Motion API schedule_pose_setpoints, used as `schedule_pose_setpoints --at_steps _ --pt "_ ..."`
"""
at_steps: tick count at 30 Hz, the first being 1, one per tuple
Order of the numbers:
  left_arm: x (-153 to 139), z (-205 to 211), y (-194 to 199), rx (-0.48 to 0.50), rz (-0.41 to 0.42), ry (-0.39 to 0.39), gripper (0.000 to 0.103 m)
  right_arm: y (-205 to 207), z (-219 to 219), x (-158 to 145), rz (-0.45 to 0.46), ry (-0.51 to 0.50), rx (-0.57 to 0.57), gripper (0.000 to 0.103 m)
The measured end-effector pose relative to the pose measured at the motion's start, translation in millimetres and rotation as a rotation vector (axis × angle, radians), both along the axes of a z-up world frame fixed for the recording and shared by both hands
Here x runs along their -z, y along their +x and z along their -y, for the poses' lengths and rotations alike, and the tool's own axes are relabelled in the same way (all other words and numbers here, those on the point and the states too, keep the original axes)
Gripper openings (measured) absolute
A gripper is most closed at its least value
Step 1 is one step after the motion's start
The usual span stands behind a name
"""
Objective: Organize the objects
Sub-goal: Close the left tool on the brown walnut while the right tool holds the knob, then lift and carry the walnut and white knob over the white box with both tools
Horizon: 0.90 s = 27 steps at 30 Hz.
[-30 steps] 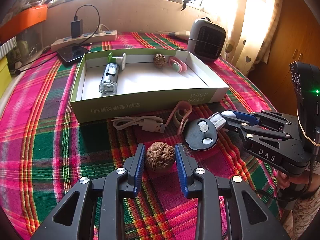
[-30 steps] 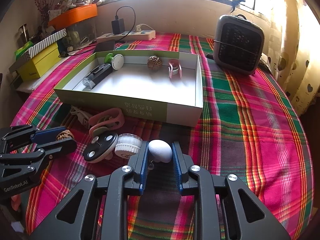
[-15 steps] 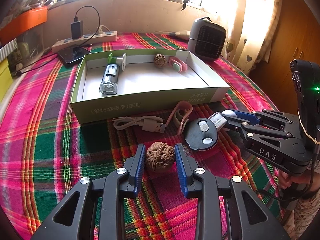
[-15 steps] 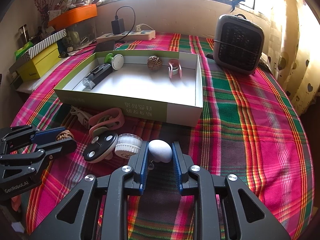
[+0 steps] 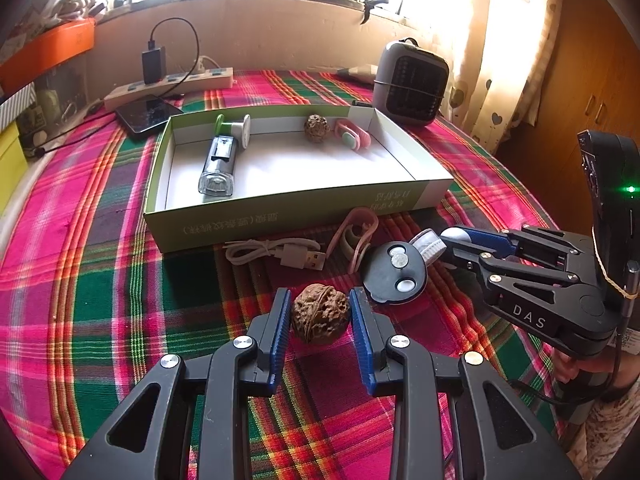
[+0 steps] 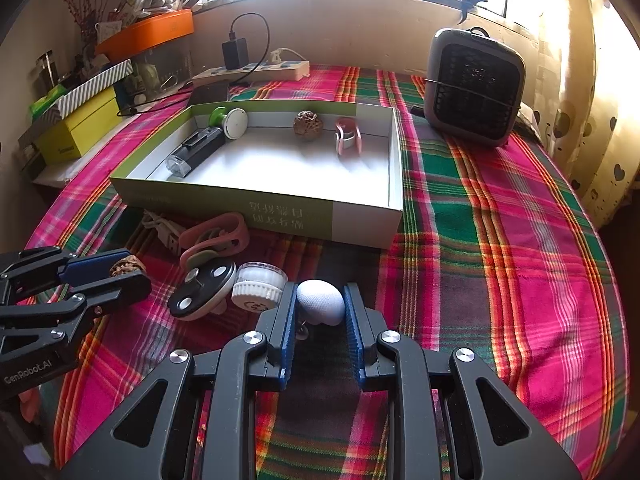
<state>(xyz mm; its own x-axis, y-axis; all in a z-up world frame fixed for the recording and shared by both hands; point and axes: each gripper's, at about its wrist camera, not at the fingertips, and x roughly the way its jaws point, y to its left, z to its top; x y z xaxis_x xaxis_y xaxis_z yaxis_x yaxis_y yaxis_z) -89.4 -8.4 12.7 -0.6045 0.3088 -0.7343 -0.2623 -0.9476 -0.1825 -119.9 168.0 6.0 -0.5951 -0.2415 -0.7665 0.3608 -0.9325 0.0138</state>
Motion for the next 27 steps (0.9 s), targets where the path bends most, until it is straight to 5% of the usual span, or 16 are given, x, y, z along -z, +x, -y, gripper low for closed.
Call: schedule_pose_setpoints --at_steps 27 --pt "-35.9 -11.2 -25.8 0.018 -0.060 -0.015 0.028 -14.2 -9.2 -28.3 -0.048 -0.029 0.015 0.024"
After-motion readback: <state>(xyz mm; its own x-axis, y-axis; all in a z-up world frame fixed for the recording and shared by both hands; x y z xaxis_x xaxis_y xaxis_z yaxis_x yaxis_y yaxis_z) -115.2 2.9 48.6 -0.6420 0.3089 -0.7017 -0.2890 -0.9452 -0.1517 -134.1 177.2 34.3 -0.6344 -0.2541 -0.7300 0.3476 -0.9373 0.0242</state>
